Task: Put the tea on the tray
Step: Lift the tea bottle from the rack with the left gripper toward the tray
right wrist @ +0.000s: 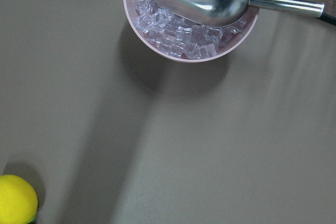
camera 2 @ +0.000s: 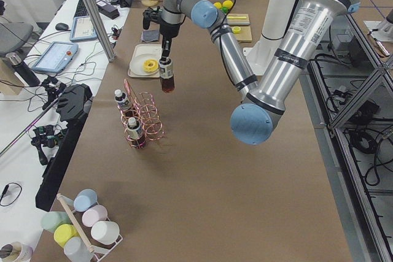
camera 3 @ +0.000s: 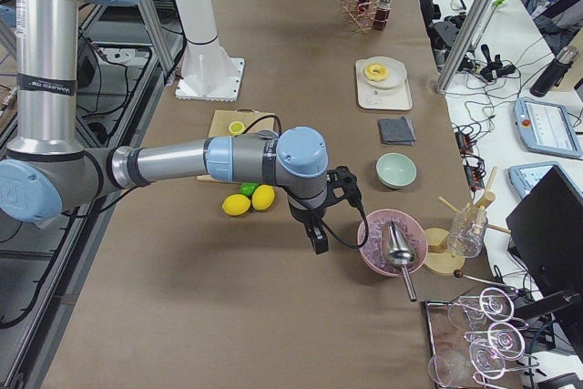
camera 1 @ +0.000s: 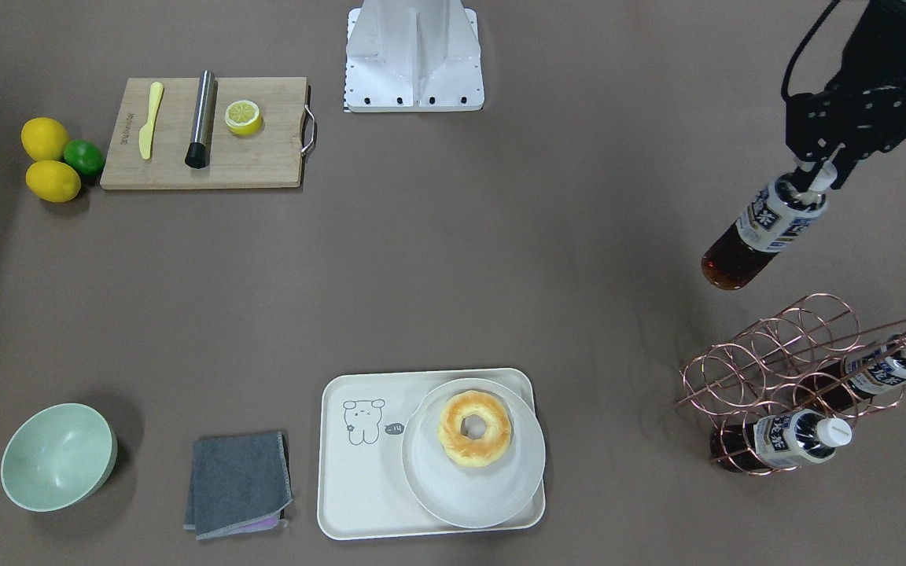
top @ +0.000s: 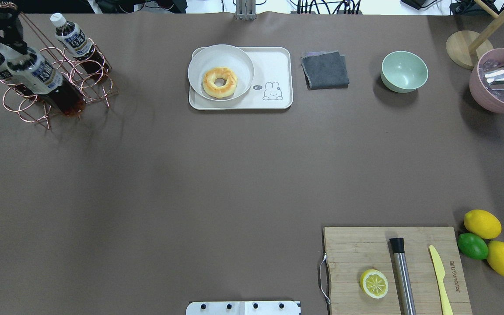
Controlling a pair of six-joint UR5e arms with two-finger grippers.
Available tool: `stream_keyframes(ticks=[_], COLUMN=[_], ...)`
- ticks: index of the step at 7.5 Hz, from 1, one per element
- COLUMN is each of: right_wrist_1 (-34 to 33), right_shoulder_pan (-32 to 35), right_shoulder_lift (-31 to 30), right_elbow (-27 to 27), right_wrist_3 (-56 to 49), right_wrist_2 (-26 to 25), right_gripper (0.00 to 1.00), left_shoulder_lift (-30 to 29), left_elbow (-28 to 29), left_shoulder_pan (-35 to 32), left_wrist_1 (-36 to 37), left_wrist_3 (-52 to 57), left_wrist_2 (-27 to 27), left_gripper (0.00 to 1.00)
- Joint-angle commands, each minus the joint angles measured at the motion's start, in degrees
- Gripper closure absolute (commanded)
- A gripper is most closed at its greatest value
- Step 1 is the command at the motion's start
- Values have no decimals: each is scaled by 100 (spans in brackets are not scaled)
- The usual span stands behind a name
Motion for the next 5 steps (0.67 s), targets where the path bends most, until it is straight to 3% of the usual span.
stream_keyframes(ticks=[1, 2, 4, 5], right_wrist_1=[0, 0, 18, 26], right_shoulder_pan=[-3, -3, -108, -178], right_shoulder_lift=[9, 26, 149, 167], right_elbow=[-10, -10, 95, 174], right_wrist_3=[21, 47, 616, 819], right_wrist_2=[29, 99, 187, 248], right_gripper=[0, 0, 0, 0], left_shoulder_lift=[-533, -744, -851, -982], left_elbow=[-262, -201, -139, -34], left_shoulder_pan=[1226, 1805, 2397, 2809], left_wrist_1=[217, 217, 217, 209], left_wrist_3=[-1711, -2117, -2471, -2707], left_wrist_2=[346, 862, 1164, 1575], left_gripper=[100, 100, 100, 100])
